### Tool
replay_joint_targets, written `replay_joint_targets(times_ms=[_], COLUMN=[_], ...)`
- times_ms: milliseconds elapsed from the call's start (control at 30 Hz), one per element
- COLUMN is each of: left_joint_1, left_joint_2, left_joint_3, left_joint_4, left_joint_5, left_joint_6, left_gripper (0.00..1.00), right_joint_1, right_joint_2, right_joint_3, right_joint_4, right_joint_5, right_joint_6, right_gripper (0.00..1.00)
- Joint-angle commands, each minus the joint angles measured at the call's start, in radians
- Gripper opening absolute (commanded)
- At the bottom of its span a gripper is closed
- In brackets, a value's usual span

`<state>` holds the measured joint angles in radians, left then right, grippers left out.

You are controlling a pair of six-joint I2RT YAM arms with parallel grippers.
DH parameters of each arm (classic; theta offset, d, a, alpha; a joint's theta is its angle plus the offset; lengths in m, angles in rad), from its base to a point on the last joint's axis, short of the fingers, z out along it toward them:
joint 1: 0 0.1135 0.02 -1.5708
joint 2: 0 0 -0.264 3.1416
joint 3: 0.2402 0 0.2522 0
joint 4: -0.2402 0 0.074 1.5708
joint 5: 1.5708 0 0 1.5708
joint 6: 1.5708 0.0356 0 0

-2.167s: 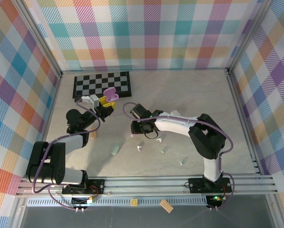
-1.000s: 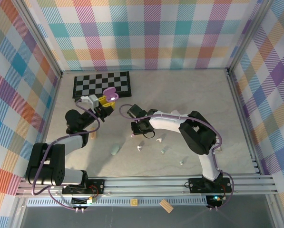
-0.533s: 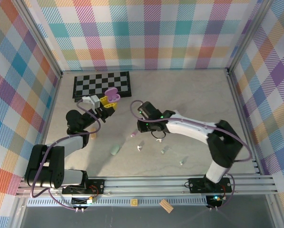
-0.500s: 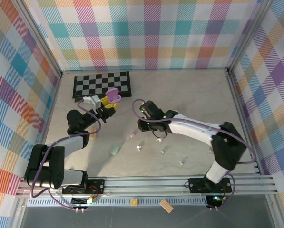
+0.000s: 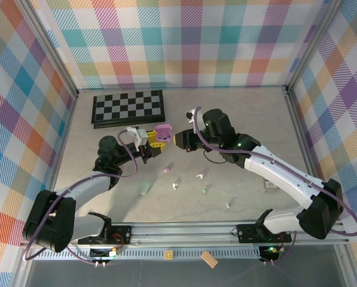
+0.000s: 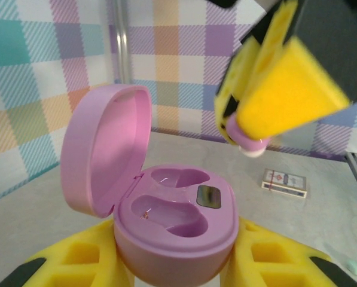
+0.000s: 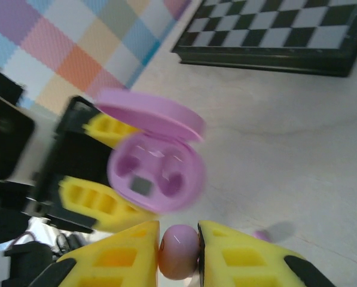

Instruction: Insert the wireless bluetooth earbuds into the charging case

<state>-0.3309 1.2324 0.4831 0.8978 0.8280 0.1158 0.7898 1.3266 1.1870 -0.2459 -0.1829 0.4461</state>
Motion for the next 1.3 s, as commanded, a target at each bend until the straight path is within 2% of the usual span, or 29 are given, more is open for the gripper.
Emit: replay_joint_targets(times_ms=[0,167,1267], left_joint_1=[-0.031,-0.055,-0.056], left_joint_2=[-0.027,-0.027,-0.027], left_joint_3=[0.038,0.041,0.074], left_joint_4=[-0.037,-0.039,-0.008], left_joint_5=[0.017,0.010,0.050], left_joint_6=[0.045,0.045,-0.020], left_gripper=[0.33,0.33,0.33], right_joint_1=[-0.008,-0.008,-0.009], right_joint_2=[-0.004,0.012,0.060], right_joint_3=[0.047,0.063,0.049], right_joint_4=[0.052,0.063,0.059], right_joint_5=[-0.096,-0.116,-0.041], right_joint_6=[-0.026,-0.024,-0.051], right_gripper=[0.23,0.23,0.24])
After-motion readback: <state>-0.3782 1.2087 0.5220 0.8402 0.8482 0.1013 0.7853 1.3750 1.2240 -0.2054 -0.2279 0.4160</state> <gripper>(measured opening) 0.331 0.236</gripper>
